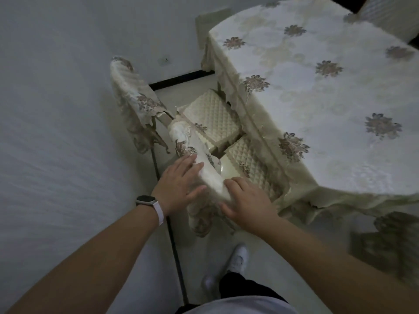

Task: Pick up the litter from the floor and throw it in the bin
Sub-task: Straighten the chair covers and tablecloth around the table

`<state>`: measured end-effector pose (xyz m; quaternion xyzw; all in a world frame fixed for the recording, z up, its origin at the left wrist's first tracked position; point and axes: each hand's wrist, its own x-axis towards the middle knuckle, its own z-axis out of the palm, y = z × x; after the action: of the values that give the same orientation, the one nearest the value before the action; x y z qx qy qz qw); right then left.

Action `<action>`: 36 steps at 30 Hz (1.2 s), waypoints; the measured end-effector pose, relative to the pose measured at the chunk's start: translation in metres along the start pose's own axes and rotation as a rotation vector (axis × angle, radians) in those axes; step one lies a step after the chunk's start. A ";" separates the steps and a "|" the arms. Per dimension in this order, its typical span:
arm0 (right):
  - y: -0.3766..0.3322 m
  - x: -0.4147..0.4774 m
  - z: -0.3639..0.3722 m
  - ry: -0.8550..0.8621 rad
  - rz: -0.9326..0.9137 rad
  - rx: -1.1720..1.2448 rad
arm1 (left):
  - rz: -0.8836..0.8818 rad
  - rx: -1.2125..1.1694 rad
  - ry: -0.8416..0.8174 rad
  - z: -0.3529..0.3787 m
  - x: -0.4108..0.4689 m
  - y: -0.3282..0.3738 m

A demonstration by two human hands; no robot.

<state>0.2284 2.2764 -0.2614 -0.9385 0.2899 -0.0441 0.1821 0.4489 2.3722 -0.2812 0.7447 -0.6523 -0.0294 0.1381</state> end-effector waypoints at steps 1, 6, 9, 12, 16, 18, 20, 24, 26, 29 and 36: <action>0.001 0.004 0.005 -0.001 0.009 0.021 | 0.012 0.001 0.014 -0.001 0.004 -0.006; 0.004 0.024 0.015 -0.031 0.043 0.064 | 0.160 0.048 0.037 -0.004 0.026 -0.032; 0.002 0.031 0.006 -0.059 0.057 0.082 | 0.203 0.001 0.073 0.001 0.033 -0.035; -0.002 0.033 -0.001 -0.064 0.071 0.106 | 0.247 -0.056 0.074 0.006 0.037 -0.041; 0.000 0.036 -0.003 -0.078 0.077 0.134 | 0.301 -0.097 0.102 0.014 0.051 -0.054; 0.002 0.038 -0.005 -0.047 0.089 0.123 | 0.315 -0.093 0.140 0.020 0.060 -0.057; 0.005 0.039 -0.008 0.012 0.124 0.095 | 0.327 -0.123 0.194 0.024 0.072 -0.056; 0.018 0.048 -0.020 0.089 0.192 0.052 | 0.336 -0.163 0.321 0.023 0.112 -0.045; 0.025 0.051 -0.031 0.151 0.222 0.037 | 0.344 -0.183 0.346 0.021 0.132 -0.040; 0.032 0.057 -0.044 0.256 0.277 0.004 | 0.359 -0.214 0.363 0.016 0.160 -0.032; 0.038 0.077 -0.050 0.446 0.433 -0.126 | 0.409 -0.281 0.352 0.005 0.210 -0.023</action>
<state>0.2630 2.1887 -0.2310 -0.8315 0.5181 -0.1909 0.0606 0.5004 2.1685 -0.2627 0.5653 -0.7442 0.0387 0.3537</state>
